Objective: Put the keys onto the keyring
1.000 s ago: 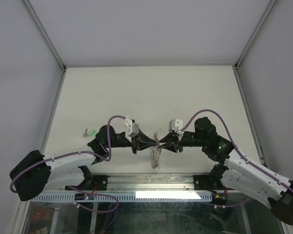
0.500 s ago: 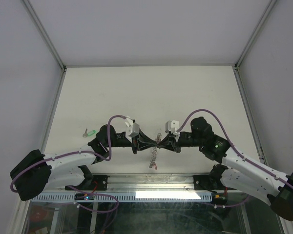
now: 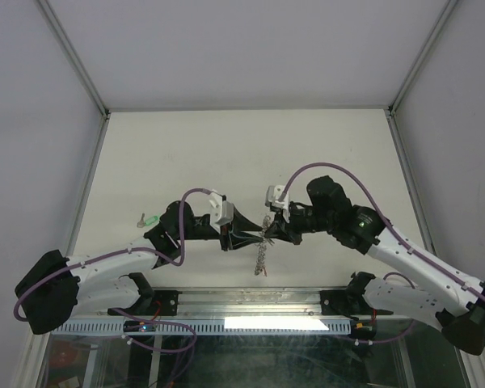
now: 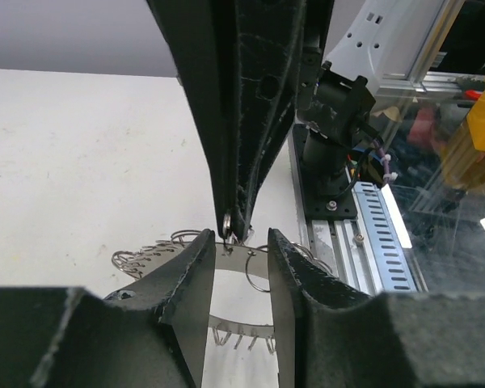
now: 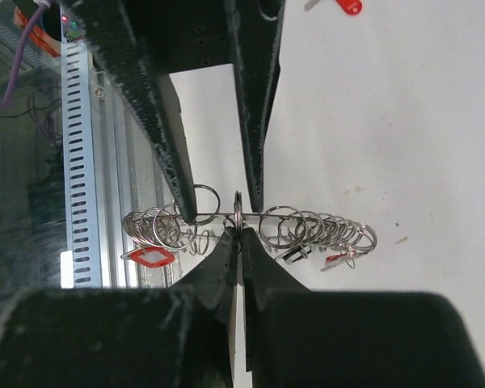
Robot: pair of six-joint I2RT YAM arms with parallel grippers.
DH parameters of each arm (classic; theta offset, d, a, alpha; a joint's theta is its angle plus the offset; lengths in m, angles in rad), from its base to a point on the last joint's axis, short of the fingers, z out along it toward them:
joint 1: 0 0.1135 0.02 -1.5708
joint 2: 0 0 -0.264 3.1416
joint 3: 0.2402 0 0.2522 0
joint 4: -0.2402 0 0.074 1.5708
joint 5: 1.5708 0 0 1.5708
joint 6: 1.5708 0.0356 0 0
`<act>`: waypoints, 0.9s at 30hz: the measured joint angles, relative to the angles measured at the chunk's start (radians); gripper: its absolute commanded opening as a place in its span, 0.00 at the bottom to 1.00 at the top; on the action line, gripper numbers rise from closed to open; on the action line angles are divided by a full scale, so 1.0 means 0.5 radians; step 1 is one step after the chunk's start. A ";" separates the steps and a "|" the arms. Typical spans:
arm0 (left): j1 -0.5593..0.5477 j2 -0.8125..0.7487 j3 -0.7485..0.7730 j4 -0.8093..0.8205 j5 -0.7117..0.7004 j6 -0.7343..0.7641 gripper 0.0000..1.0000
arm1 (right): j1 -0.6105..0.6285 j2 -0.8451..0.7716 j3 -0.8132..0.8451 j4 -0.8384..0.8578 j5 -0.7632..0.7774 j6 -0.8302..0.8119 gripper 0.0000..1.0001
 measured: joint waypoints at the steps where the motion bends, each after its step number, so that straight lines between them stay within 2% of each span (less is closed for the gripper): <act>1: 0.000 -0.011 0.017 -0.051 -0.002 0.029 0.32 | 0.002 0.044 0.070 -0.092 0.030 -0.002 0.00; 9: 0.000 -0.077 0.111 -0.430 -0.024 0.269 0.33 | 0.044 0.355 0.508 -0.702 0.229 0.021 0.00; 14: 0.000 -0.078 0.134 -0.536 -0.054 0.336 0.32 | 0.089 0.509 0.716 -0.983 0.336 0.066 0.00; 27: 0.000 0.014 0.176 -0.539 -0.022 0.352 0.33 | 0.189 0.893 1.044 -1.338 0.421 0.193 0.00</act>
